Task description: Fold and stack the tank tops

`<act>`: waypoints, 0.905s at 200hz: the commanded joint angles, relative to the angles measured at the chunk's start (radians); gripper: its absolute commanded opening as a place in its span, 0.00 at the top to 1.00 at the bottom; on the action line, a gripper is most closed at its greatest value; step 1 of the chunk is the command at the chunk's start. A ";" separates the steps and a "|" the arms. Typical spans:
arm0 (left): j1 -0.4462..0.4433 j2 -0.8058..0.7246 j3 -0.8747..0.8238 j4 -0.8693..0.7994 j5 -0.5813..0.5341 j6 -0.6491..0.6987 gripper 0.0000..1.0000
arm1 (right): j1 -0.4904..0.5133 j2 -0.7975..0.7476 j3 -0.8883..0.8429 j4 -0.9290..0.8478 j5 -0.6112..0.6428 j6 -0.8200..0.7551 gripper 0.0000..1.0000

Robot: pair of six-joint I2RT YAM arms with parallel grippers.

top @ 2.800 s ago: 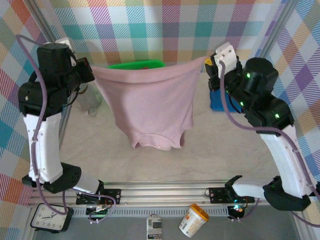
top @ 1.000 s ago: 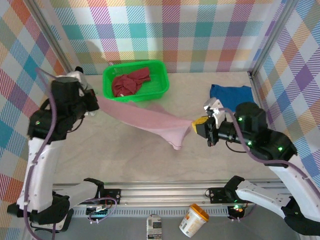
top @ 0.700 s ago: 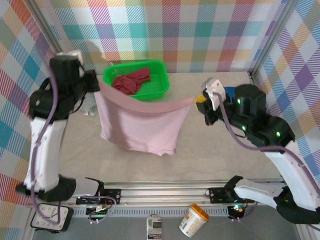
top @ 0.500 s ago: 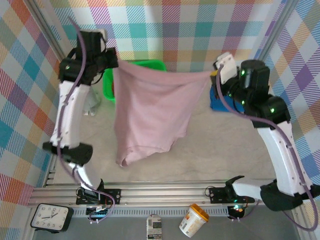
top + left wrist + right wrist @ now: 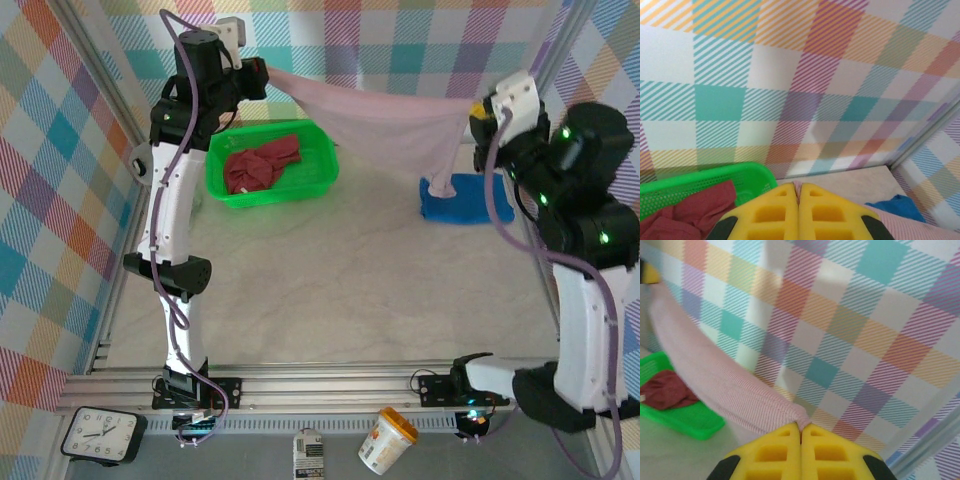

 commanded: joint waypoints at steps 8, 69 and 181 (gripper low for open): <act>-0.014 -0.082 -0.131 -0.163 0.044 0.056 1.00 | -0.001 -0.125 -0.197 -0.060 -0.220 -0.012 1.00; 0.045 -0.639 -1.354 0.128 -0.043 0.008 1.00 | 0.366 -0.338 -0.831 -0.071 -0.239 0.206 1.00; 0.286 -0.596 -1.593 -0.057 -0.420 0.001 1.00 | 1.007 0.120 -1.044 0.341 -0.113 0.407 1.00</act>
